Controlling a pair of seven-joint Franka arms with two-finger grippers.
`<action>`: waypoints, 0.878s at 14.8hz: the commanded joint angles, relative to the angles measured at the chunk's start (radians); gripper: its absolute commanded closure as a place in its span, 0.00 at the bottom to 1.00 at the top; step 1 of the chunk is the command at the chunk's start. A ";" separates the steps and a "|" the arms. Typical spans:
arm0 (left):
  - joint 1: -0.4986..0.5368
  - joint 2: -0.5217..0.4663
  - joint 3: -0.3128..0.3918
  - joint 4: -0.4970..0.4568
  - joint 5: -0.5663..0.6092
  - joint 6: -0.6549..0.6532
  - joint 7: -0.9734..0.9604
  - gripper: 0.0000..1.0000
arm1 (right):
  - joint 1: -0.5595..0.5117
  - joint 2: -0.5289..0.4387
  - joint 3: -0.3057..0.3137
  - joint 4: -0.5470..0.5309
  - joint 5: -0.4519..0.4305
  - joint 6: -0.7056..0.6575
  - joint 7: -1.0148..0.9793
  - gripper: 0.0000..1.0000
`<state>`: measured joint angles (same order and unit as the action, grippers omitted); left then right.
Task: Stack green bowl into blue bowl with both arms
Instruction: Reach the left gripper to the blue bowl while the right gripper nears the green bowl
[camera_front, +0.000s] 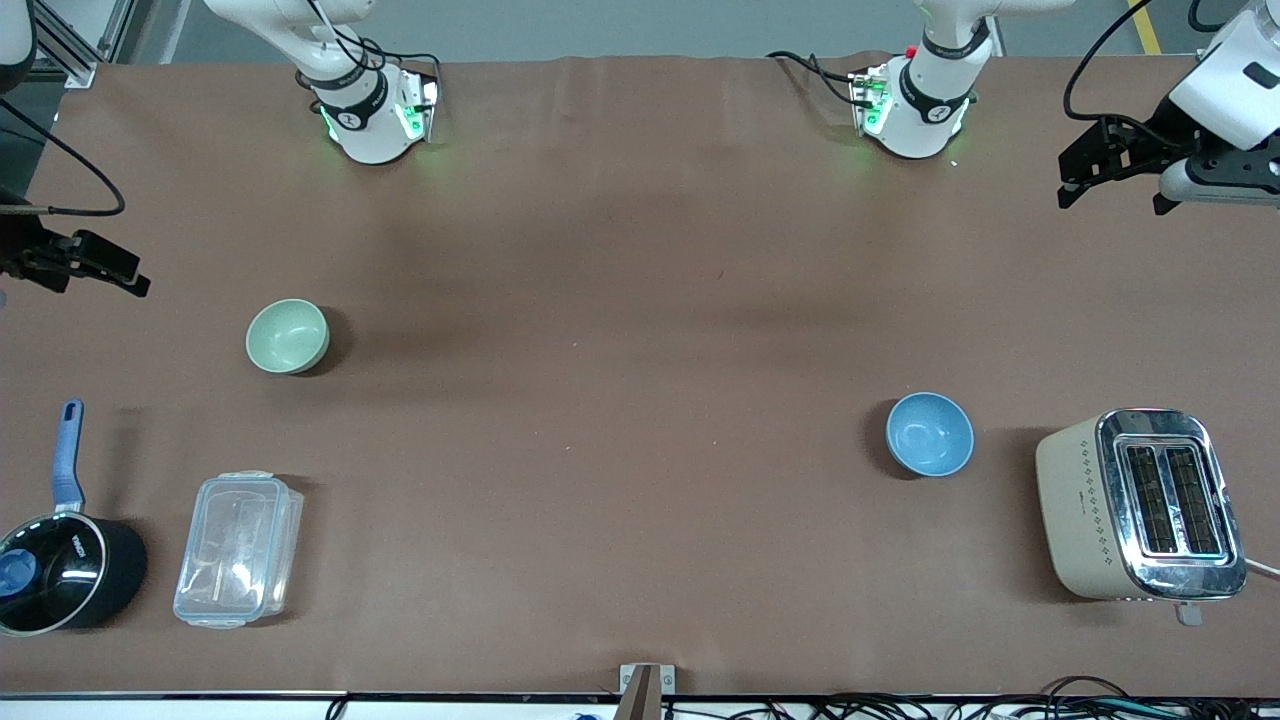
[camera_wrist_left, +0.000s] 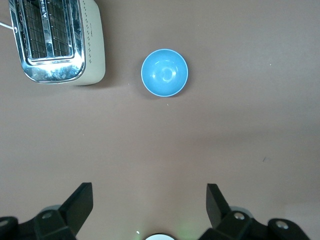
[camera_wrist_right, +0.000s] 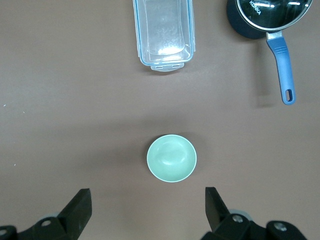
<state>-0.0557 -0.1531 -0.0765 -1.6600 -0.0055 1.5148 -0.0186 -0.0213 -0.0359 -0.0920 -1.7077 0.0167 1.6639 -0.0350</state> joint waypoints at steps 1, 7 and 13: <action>0.002 0.010 0.003 0.023 -0.013 0.001 0.016 0.00 | -0.008 0.005 0.005 0.008 -0.003 -0.010 0.004 0.00; 0.017 0.130 0.004 0.060 -0.010 0.016 0.005 0.00 | -0.014 0.008 0.003 0.008 -0.001 -0.004 0.003 0.00; 0.022 0.176 0.003 -0.254 0.013 0.471 -0.004 0.00 | -0.042 0.019 0.001 -0.055 -0.001 0.046 -0.011 0.00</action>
<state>-0.0360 0.0456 -0.0724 -1.7775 -0.0043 1.8354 -0.0200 -0.0421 -0.0180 -0.0969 -1.7217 0.0167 1.6733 -0.0358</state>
